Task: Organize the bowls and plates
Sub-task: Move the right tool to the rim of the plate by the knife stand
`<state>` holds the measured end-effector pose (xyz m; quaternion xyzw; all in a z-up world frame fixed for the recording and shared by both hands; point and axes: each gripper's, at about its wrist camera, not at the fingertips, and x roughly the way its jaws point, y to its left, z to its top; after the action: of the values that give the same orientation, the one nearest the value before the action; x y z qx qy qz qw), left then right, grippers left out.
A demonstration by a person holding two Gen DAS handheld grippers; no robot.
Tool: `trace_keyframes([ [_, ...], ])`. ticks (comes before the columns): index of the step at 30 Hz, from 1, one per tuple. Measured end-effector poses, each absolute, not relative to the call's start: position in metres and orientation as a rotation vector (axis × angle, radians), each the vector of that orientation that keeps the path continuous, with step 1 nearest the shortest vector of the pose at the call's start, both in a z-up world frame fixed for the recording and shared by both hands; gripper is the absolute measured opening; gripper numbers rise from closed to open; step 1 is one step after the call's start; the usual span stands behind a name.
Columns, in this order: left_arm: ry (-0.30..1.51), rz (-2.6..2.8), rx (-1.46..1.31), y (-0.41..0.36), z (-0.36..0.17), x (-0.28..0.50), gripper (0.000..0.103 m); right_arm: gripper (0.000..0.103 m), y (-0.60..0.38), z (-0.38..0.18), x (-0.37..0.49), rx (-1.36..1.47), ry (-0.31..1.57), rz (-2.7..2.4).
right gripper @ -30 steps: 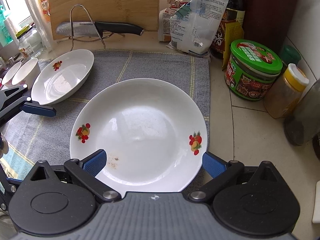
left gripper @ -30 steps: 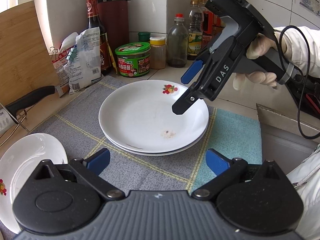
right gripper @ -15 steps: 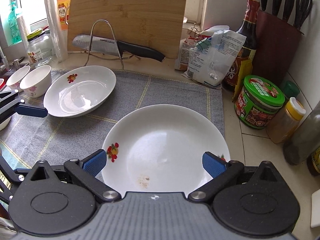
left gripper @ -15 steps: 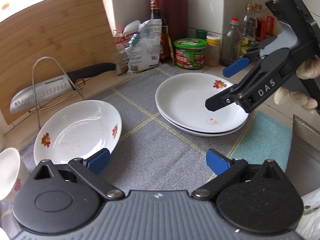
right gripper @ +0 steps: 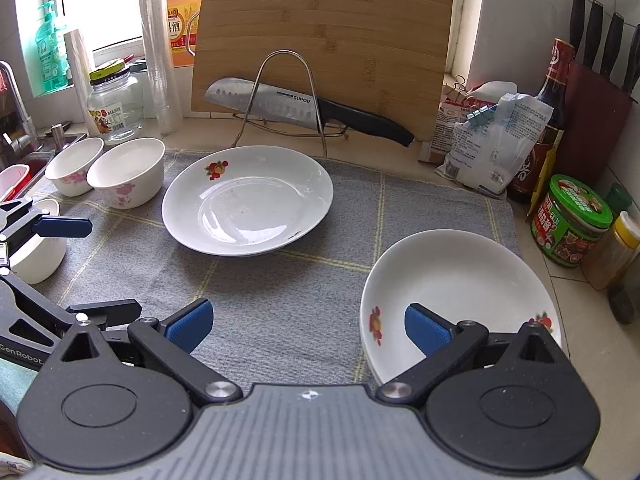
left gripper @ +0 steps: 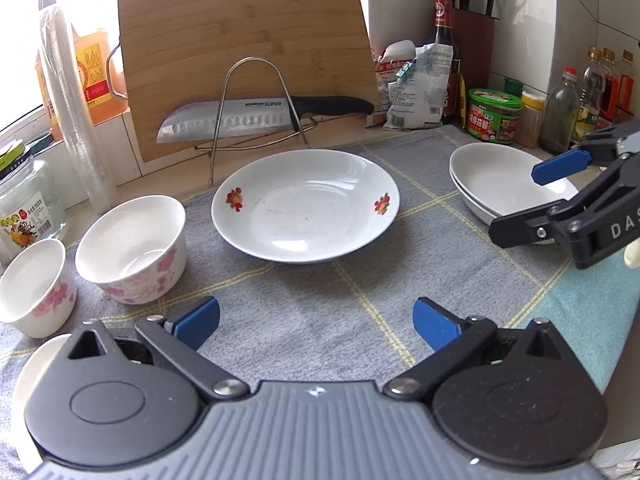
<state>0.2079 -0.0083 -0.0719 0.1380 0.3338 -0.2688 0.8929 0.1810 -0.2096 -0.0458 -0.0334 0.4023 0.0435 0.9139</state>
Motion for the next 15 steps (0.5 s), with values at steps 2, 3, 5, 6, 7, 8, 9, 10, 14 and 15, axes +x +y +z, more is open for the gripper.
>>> trace_keyframes([
  [2, 0.698, -0.555, 0.291, -0.007, -0.076, 0.211, 0.102, 0.103, -0.203, -0.046, 0.179, -0.065, 0.835, 0.080],
  [3, 0.703, -0.554, 0.286, -0.007, -0.079, 0.214, 0.102, 0.103, -0.201, -0.047, 0.179, -0.069, 0.840, 0.077],
  [5, 0.723, -0.547, 0.276, -0.010, -0.085, 0.219, 0.102, 0.103, -0.198, -0.048, 0.182, -0.077, 0.853, 0.069],
  [6, 0.733, -0.541, 0.274, -0.012, -0.087, 0.221, 0.102, 0.103, -0.198, -0.048, 0.184, -0.075, 0.862, 0.072],
  [7, 0.737, -0.535, 0.269, -0.015, -0.089, 0.224, 0.102, 0.103, -0.198, -0.048, 0.187, -0.072, 0.871, 0.087],
  [8, 0.742, -0.527, 0.263, -0.017, -0.091, 0.226, 0.102, 0.103, -0.198, -0.048, 0.191, -0.074, 0.877, 0.104],
  [9, 0.746, -0.522, 0.252, -0.020, -0.092, 0.228, 0.102, 0.103, -0.198, -0.048, 0.194, -0.079, 0.879, 0.117],
  [10, 0.752, -0.520, 0.234, -0.022, -0.096, 0.231, 0.102, 0.103, -0.198, -0.048, 0.198, -0.092, 0.877, 0.129],
  [14, 0.812, -0.446, 0.209, -0.037, -0.110, 0.243, 0.102, 0.103, -0.203, -0.051, 0.217, -0.115, 0.885, 0.192],
  [15, 0.830, -0.434, 0.199, -0.039, -0.113, 0.245, 0.102, 0.103, -0.205, -0.051, 0.222, -0.121, 0.887, 0.212],
])
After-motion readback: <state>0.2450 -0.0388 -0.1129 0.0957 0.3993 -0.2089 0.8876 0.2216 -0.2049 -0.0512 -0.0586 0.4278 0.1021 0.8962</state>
